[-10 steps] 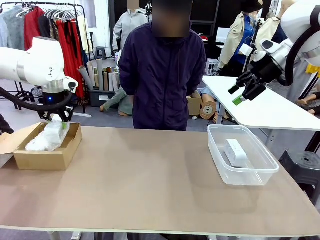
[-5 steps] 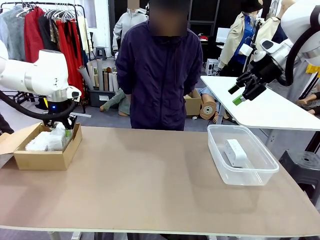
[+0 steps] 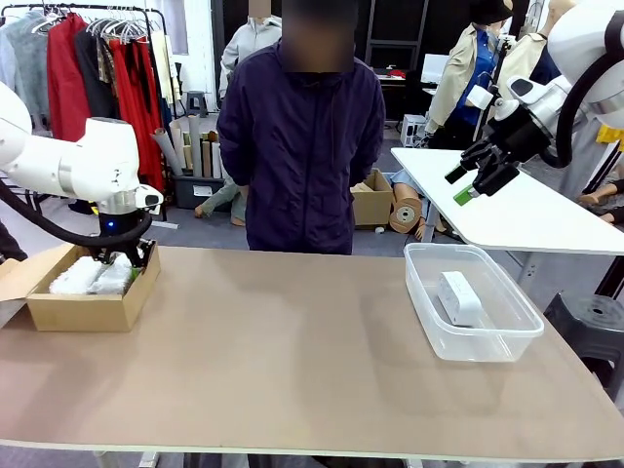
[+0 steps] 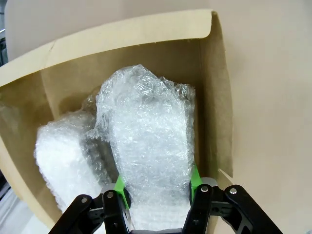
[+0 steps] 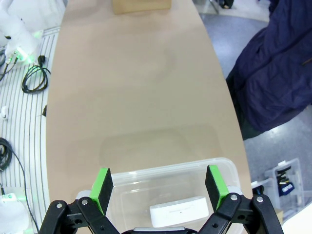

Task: Separate and place wrapped and unwrapped clocks.
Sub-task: If the picked Digital clock is wrapped, place it in the Package Box ; if not, place it in the Organizing box.

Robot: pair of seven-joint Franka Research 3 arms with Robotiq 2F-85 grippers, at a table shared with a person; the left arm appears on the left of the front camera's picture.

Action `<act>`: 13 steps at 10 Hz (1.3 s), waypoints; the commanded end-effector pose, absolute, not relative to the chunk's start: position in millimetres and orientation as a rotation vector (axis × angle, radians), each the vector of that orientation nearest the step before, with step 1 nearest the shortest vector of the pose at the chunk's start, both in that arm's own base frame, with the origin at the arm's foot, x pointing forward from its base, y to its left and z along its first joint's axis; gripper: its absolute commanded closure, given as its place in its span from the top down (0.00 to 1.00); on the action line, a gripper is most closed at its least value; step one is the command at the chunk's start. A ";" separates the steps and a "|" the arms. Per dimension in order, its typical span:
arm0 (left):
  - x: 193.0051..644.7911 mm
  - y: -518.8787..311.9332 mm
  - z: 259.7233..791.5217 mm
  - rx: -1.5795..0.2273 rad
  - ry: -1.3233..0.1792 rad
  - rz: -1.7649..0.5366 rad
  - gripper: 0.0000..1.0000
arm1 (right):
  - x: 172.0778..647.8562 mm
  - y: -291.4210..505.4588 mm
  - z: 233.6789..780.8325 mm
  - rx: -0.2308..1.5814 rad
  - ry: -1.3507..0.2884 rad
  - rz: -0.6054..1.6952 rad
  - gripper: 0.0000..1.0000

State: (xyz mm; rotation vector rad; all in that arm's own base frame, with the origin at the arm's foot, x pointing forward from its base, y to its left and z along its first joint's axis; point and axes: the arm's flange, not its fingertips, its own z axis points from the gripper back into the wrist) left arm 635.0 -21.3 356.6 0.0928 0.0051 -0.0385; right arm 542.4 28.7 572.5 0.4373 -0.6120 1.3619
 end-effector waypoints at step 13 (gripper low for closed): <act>616.4 -30.5 419.5 0.067 -0.039 -0.019 1.00 | 543.0 28.7 573.1 0.438 -0.613 1.363 1.00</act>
